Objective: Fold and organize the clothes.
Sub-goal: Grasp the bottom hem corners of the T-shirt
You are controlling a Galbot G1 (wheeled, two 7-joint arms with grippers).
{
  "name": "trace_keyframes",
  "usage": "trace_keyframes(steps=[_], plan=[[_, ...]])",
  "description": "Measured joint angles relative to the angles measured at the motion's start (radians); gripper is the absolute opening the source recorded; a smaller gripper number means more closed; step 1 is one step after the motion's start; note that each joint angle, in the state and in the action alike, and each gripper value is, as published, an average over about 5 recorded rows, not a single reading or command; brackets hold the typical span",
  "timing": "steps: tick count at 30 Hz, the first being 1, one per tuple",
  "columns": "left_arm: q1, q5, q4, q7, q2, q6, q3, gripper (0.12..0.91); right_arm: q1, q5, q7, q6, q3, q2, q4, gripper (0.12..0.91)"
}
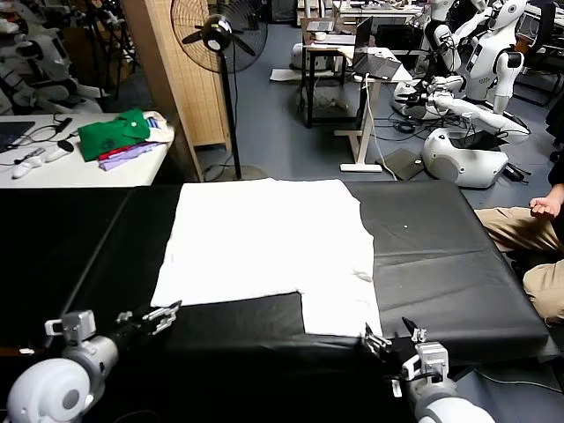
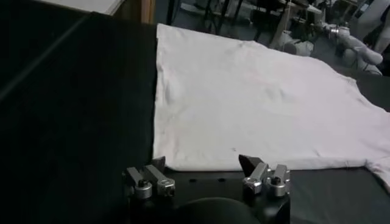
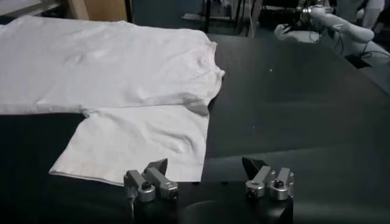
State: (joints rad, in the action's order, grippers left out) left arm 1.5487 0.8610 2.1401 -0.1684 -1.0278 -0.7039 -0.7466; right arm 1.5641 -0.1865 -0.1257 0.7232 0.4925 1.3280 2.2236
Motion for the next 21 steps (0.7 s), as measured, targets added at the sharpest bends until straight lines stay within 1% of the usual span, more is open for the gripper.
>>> trace_keyframes(steps=[2,7,9,10,13,16,17,18,21], plan=[[-0.003,-0.014,-0.008,-0.001,-0.001,0.014,0.003,0.798,-0.001,-0.001,0.000,-0.004,-0.001,0.001,-0.007,0.798],[-0.018,-0.049,-0.054,-0.002,-0.001,0.080,0.016,0.798,-0.013,-0.012,-0.005,-0.027,-0.005,0.011,-0.040,0.796],[-0.025,-0.045,-0.072,0.001,0.000,0.090,0.019,0.798,-0.018,-0.013,-0.008,-0.032,-0.007,0.015,-0.051,0.780],[-0.029,-0.043,-0.079,0.003,0.000,0.092,0.021,0.798,-0.020,-0.013,-0.009,-0.034,-0.009,0.017,-0.056,0.760],[-0.037,-0.043,-0.094,0.011,0.000,0.094,0.031,0.798,-0.021,-0.013,-0.010,-0.035,-0.014,0.021,-0.065,0.646],[-0.036,-0.052,-0.099,0.025,-0.001,0.093,0.040,0.790,-0.020,-0.012,-0.013,-0.036,-0.017,0.025,-0.069,0.488],[-0.035,-0.056,-0.100,0.029,-0.002,0.092,0.043,0.784,-0.019,-0.012,-0.015,-0.036,-0.018,0.027,-0.069,0.421],[-0.034,-0.060,-0.101,0.031,-0.003,0.091,0.045,0.762,-0.017,-0.010,-0.016,-0.036,-0.020,0.028,-0.069,0.371],[-0.035,-0.066,-0.110,0.032,-0.006,0.091,0.048,0.636,-0.011,-0.005,-0.017,-0.036,-0.023,0.029,-0.065,0.205]])
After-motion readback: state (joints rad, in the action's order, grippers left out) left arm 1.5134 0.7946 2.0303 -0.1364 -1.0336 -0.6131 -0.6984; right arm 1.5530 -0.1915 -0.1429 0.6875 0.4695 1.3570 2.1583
